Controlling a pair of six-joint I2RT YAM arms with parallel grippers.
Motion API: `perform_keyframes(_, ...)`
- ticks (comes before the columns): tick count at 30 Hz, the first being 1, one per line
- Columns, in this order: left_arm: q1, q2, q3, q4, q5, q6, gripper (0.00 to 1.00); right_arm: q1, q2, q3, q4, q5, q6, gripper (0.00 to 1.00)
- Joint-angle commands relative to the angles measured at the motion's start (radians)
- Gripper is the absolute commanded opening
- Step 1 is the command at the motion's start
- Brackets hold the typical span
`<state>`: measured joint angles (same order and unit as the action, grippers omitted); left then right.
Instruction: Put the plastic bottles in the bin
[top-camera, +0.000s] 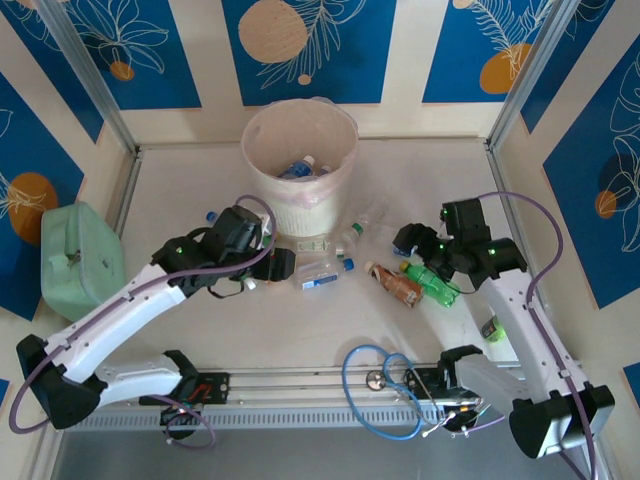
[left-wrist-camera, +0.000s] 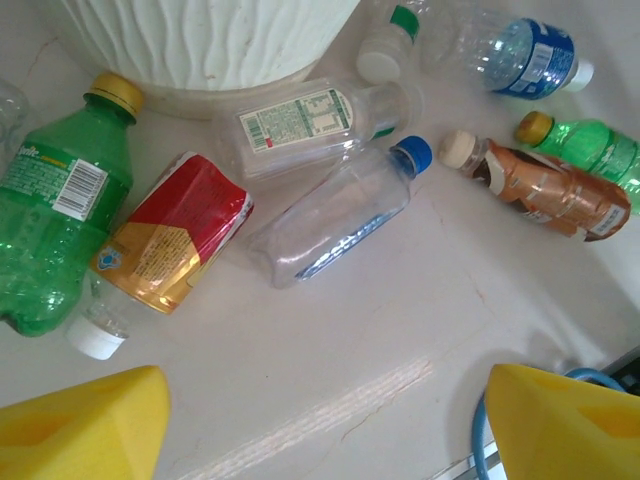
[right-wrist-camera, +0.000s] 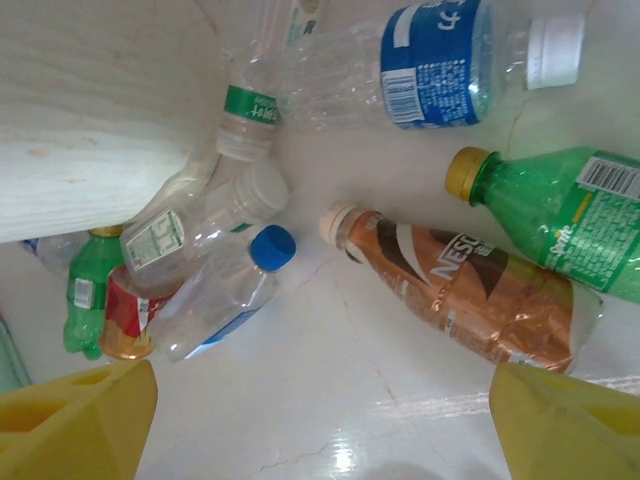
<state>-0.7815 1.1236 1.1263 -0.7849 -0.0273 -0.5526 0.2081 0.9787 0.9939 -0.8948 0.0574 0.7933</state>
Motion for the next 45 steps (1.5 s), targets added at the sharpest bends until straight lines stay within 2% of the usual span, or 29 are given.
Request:
perform_keyframes(1, -0.009, -0.004, -0.033, 0.053, 0.021, -0.023, 0.82, -0.013, 0.014, 0.032, -0.007, 0.053, 0.004, 0.87)
perform_keyframes(8, -0.009, 0.021, -0.052, 0.055, 0.013, -0.037, 0.81, -0.046, 0.129, 0.018, 0.049, 0.102, -0.053, 0.87)
perform_keyframes(11, -0.009, 0.013, -0.071, 0.065, 0.016, -0.050, 0.80, -0.097, 0.185, 0.011, 0.059, 0.079, -0.083, 0.89)
perform_keyframes(14, -0.010, 0.006, -0.090, 0.069, 0.020, -0.060, 0.80, -0.138, 0.195, -0.020, 0.055, 0.066, -0.077, 0.91)
perform_keyframes(17, -0.011, -0.006, -0.110, 0.071, 0.021, -0.067, 0.80, -0.138, 0.182, -0.058, 0.040, 0.053, -0.051, 0.92)
perform_keyframes(22, -0.011, -0.025, -0.142, 0.074, 0.022, -0.073, 0.80, -0.044, 0.143, -0.116, 0.052, 0.039, -0.056, 0.91)
perform_keyframes(24, -0.011, -0.031, -0.151, 0.076, 0.025, -0.076, 0.80, -0.031, 0.162, -0.131, 0.074, -0.008, -0.104, 0.91)
perform_keyframes(29, -0.011, -0.044, -0.175, 0.087, 0.033, -0.089, 0.80, 0.006, 0.233, -0.116, 0.076, -0.032, -0.167, 0.90)
perform_keyframes(36, -0.010, -0.051, -0.185, 0.090, 0.030, -0.097, 0.80, 0.109, 0.380, -0.069, 0.053, 0.052, -0.174, 0.89)
perform_keyframes(40, -0.011, -0.047, -0.184, 0.085, 0.029, -0.096, 0.80, 0.179, 0.425, -0.053, 0.031, 0.172, -0.152, 0.90)
perform_keyframes(45, -0.011, -0.044, -0.181, 0.083, 0.026, -0.091, 0.80, 0.268, 0.461, -0.047, -0.001, 0.204, -0.131, 0.90)
